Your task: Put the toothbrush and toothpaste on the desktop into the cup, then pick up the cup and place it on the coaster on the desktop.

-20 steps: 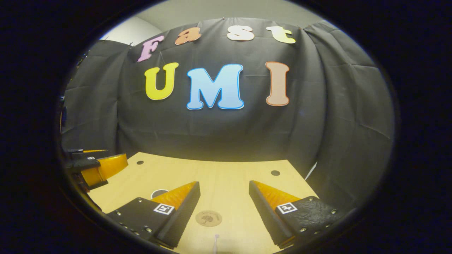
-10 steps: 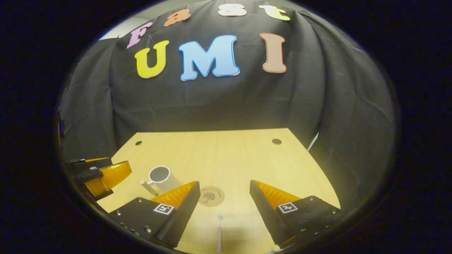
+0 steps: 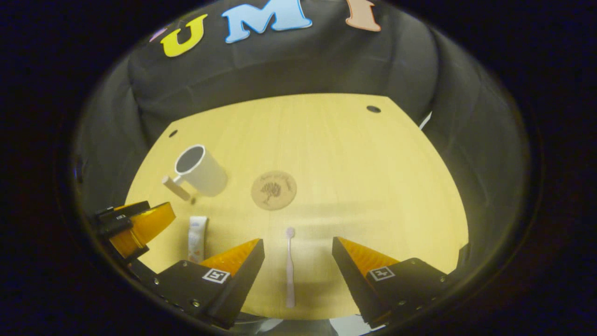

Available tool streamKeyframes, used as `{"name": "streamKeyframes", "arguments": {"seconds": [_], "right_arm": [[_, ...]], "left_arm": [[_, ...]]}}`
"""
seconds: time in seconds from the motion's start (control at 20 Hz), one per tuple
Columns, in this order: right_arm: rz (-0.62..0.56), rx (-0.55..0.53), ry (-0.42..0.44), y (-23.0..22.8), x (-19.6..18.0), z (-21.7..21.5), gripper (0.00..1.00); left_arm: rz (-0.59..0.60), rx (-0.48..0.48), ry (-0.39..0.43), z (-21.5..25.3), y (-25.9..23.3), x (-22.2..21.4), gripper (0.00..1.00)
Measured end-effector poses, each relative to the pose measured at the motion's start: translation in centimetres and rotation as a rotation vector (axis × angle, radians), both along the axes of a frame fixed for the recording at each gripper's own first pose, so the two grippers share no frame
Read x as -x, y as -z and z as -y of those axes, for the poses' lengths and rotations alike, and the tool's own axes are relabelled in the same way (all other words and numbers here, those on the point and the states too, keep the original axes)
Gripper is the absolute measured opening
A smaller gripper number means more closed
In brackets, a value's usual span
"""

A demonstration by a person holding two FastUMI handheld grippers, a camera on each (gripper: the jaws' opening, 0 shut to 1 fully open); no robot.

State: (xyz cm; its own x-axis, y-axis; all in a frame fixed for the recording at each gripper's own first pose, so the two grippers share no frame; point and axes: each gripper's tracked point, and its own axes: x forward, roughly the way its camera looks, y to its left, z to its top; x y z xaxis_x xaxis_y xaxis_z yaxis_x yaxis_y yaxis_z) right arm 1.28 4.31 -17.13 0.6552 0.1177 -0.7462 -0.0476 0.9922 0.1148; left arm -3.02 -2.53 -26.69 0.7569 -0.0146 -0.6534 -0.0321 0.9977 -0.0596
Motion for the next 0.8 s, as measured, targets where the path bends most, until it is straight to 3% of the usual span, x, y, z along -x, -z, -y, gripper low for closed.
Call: {"name": "streamKeyframes", "arguments": {"seconds": [0.15,0.25,0.55,0.6,0.8], "right_arm": [[-0.125,-0.009,-0.021,-0.5,-0.7,0.5,0.93],[-0.159,-0.013,-0.024,-1.0,-0.4,0.3,0.94],[-0.237,-0.006,-0.03,-2.3,-1.2,0.2,0.94],[-0.251,-0.003,-0.033,-1.7,-1.7,0.2,0.94],[-0.288,0.009,-0.048,0.9,-2.1,-1.2,0.94]], "left_arm": [[-0.126,0.03,-0.009,0.4,3.7,1.1,1.0],[-0.174,0.048,-0.014,0.0,5.2,1.5,0.97],[-0.278,0.039,-0.023,-0.8,9.3,1.6,1.0],[-0.292,0.034,-0.025,-1.0,9.8,1.6,0.97],[-0.342,0.026,-0.031,-1.4,11.4,1.5,1.0]]}}
